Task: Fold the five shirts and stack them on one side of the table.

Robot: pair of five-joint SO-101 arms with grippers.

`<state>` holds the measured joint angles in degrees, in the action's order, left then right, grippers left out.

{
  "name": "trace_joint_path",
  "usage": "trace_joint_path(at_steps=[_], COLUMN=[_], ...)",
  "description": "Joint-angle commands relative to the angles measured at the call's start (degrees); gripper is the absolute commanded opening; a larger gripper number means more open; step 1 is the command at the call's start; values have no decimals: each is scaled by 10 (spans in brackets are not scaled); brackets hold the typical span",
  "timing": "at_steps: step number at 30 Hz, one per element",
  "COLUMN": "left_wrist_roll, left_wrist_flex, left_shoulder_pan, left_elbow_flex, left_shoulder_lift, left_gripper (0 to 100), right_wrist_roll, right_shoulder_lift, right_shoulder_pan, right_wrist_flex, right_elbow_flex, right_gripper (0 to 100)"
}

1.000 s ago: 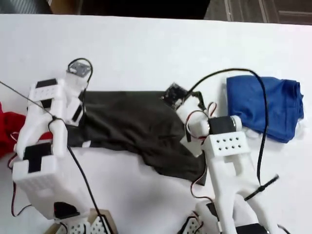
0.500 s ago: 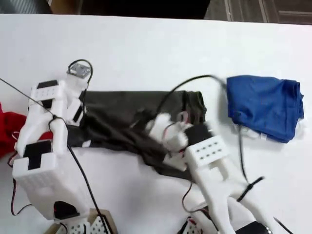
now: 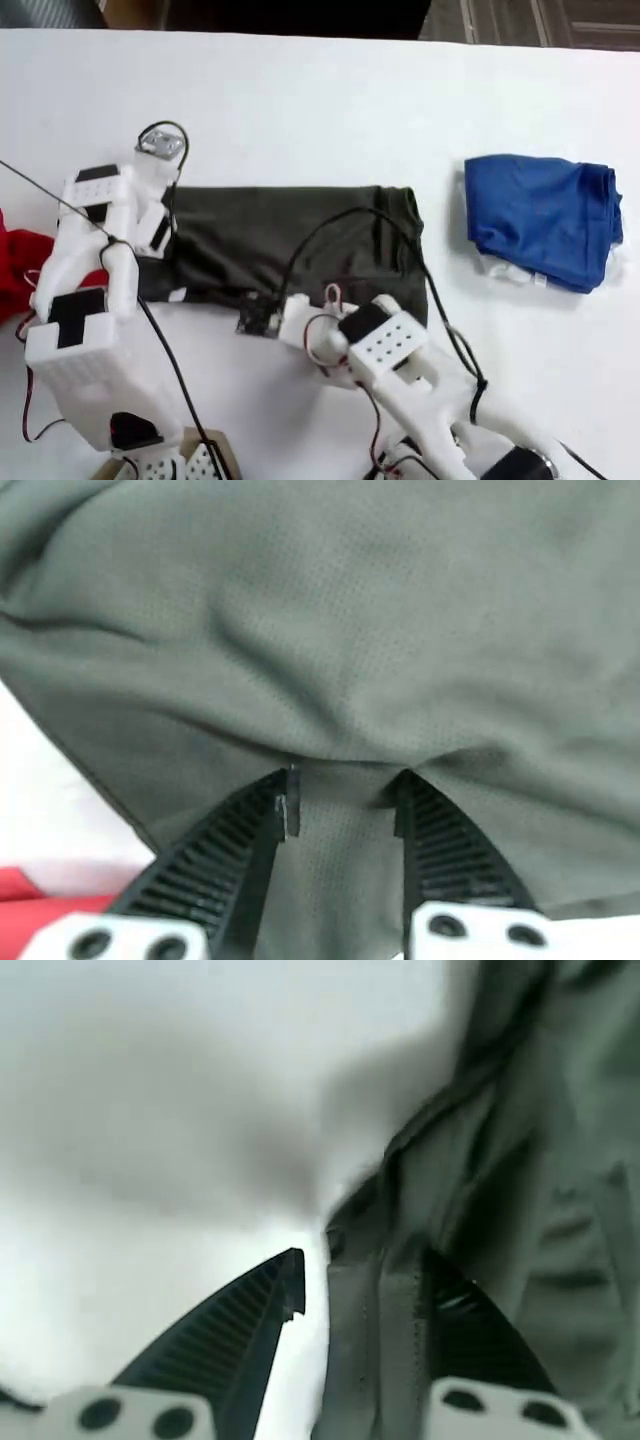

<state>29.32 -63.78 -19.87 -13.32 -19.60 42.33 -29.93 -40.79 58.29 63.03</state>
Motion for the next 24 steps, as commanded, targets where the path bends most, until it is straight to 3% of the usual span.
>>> trace_joint_path(at_steps=[1, 4, 8, 17, 24], left_wrist_roll=[-5, -5, -5, -4, -4], left_wrist_flex=[13, 13, 13, 13, 13], left_shoulder_pan=[-2, -2, -2, -2, -2], left_elbow_flex=[2, 2, 2, 2, 2], left_shoulder_lift=[-6, -6, -6, -6, -6], left_gripper=[180, 180, 180, 180, 180], right_wrist_roll=[-2, -2, -3, 25, 42], right_shoulder_lift=[42, 83, 92, 91, 29], right_shoulder_pan=[49, 80, 87, 80, 81], right_wrist_flex=[-37, -68, -54, 82, 91], right_elbow_flex=[1, 0, -33, -105, -105], right_gripper=[193, 162, 19, 22, 27])
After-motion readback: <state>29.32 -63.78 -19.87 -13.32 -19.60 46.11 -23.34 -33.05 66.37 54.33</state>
